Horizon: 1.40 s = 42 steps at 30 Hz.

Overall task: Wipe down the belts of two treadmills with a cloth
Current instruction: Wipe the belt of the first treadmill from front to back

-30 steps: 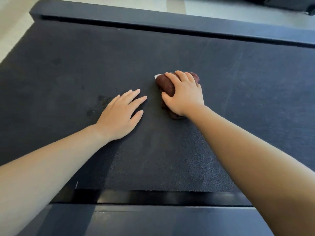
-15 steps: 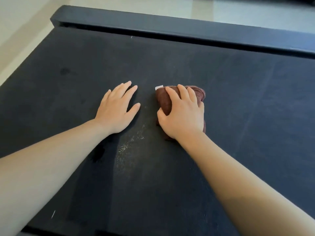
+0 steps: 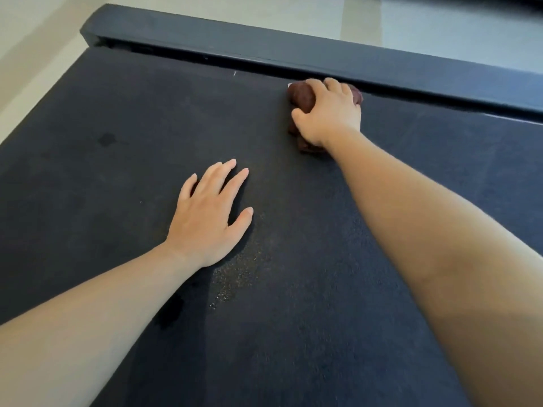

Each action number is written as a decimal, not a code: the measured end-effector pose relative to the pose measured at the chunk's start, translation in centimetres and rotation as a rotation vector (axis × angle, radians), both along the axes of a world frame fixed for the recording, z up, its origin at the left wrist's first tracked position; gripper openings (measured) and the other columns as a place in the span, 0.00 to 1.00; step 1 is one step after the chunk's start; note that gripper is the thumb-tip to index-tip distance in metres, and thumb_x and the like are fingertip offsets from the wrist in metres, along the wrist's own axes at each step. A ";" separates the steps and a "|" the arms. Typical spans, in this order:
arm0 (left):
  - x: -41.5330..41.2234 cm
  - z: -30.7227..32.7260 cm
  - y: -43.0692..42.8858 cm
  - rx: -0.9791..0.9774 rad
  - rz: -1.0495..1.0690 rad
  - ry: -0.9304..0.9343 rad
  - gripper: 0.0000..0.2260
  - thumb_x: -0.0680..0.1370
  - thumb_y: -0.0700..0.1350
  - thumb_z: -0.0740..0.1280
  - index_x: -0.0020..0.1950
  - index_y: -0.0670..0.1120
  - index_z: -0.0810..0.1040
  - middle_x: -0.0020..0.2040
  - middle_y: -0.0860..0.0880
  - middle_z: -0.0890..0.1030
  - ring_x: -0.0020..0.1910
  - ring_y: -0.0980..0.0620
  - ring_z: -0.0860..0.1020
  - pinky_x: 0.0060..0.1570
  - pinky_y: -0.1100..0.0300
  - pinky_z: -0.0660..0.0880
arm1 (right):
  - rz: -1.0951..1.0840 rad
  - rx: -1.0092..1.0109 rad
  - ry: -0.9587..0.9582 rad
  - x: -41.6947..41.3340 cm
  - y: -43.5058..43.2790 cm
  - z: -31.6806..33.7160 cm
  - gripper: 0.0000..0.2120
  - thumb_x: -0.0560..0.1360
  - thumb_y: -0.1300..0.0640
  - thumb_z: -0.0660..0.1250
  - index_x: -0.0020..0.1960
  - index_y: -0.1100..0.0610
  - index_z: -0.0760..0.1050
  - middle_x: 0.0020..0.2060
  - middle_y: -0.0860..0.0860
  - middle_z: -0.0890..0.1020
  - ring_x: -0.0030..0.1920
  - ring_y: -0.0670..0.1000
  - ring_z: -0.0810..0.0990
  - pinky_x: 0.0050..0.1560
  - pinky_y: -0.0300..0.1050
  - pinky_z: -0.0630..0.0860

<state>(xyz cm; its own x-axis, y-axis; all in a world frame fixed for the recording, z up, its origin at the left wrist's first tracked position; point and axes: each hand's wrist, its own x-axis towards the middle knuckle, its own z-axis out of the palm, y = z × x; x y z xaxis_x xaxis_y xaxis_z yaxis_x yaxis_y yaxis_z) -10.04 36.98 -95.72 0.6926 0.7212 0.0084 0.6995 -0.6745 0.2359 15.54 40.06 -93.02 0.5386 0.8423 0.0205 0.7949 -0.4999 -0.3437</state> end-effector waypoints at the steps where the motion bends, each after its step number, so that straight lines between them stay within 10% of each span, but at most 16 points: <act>1: 0.0 0.0 0.0 0.002 0.001 -0.011 0.29 0.75 0.59 0.50 0.76 0.52 0.59 0.77 0.52 0.56 0.76 0.53 0.51 0.73 0.47 0.48 | -0.010 0.002 -0.007 -0.1 -0.2 0.0 0.30 0.73 0.41 0.61 0.74 0.45 0.63 0.72 0.51 0.66 0.73 0.56 0.59 0.69 0.60 0.63; 19: -8.0 0.1 8.5 -0.025 -0.478 -0.045 0.27 0.79 0.55 0.56 0.76 0.45 0.59 0.77 0.47 0.58 0.76 0.47 0.54 0.73 0.46 0.52 | -0.226 0.016 -0.037 -24.4 -12.5 -1.1 0.31 0.71 0.42 0.59 0.74 0.43 0.64 0.75 0.47 0.63 0.76 0.52 0.57 0.70 0.60 0.62; 42: -5.2 -0.1 14.1 0.008 -0.498 0.058 0.31 0.74 0.66 0.48 0.76 0.59 0.53 0.78 0.55 0.51 0.77 0.54 0.48 0.74 0.50 0.44 | -0.171 0.033 -0.011 -5.7 6.6 -0.7 0.29 0.72 0.41 0.61 0.73 0.44 0.64 0.71 0.49 0.67 0.73 0.54 0.60 0.68 0.60 0.64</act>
<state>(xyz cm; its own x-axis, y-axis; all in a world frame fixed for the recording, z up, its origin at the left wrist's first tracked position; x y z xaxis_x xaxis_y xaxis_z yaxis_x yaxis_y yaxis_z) -15.26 51.06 -95.84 0.9524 0.3027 -0.0358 0.3036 -0.9316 0.1996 9.87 46.62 -93.71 0.6733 0.7375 0.0534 0.7033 -0.6164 -0.3543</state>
